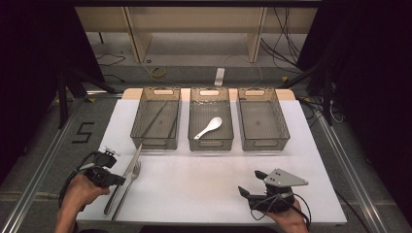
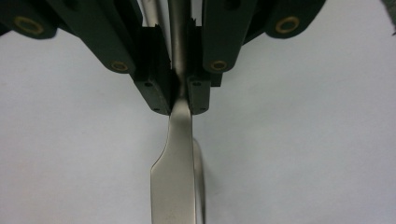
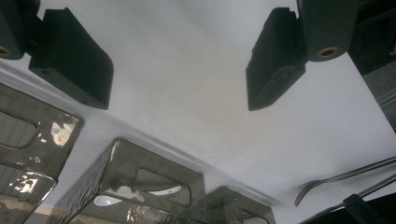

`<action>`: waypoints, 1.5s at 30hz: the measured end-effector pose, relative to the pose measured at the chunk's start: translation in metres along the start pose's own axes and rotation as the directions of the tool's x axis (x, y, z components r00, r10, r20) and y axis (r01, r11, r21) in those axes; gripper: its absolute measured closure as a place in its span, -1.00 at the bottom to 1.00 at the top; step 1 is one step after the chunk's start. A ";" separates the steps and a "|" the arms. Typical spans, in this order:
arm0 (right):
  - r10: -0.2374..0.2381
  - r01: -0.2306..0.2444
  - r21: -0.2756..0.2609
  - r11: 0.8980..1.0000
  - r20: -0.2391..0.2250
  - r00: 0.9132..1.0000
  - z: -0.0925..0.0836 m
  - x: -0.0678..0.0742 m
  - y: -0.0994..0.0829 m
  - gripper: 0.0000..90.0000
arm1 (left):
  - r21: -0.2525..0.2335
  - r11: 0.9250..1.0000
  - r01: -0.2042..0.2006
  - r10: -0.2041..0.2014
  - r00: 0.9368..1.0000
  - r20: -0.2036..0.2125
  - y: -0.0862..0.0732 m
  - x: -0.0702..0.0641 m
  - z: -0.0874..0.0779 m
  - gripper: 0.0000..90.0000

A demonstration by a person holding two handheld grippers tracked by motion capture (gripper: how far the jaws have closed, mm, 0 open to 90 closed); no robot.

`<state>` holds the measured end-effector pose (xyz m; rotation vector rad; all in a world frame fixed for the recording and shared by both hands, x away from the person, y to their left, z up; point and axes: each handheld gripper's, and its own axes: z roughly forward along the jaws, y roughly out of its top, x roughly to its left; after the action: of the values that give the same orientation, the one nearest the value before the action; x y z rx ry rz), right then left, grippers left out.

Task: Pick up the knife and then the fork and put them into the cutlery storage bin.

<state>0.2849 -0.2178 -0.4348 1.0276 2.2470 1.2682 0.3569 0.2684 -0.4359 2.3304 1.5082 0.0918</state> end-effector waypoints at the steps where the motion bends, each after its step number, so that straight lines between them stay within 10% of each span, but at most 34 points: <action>1: 0.000 0.000 0.000 1.000 0.000 1.000 0.000 0.000 0.000 -0.47 | -0.012 1.000 0.001 0.000 1.000 0.011 0.001 -0.001 0.000 0.78; 11: 0.000 0.000 0.000 1.000 -0.010 1.000 0.001 0.002 0.000 -0.46 | 0.000 0.998 -0.061 0.061 0.994 0.089 0.012 -0.021 0.004 0.78; 17: -0.004 0.004 0.001 1.000 -0.036 0.999 0.005 0.008 0.002 -0.46 | -0.008 0.991 -0.134 0.134 0.978 0.159 0.026 -0.047 0.008 0.78; 30: -0.166 0.166 -0.011 0.986 -0.059 0.984 0.014 0.038 0.012 -0.46 | 0.046 0.947 -0.319 0.292 0.910 0.294 0.061 -0.118 0.032 0.78; 41: -0.328 0.331 0.025 0.943 -0.070 0.942 0.026 0.063 0.013 -0.43 | 0.080 0.900 -0.429 0.379 0.859 0.343 0.071 -0.157 0.046 0.78; 45: -0.403 0.406 0.038 0.913 -0.075 0.912 0.033 0.071 0.012 -0.43 | 0.085 0.881 -0.466 0.406 0.835 0.371 0.074 -0.172 0.048 0.78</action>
<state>0.2628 -0.1423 -0.4391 0.4970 2.3905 1.0766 0.3596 0.0758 -0.4318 2.6194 0.8231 -0.3292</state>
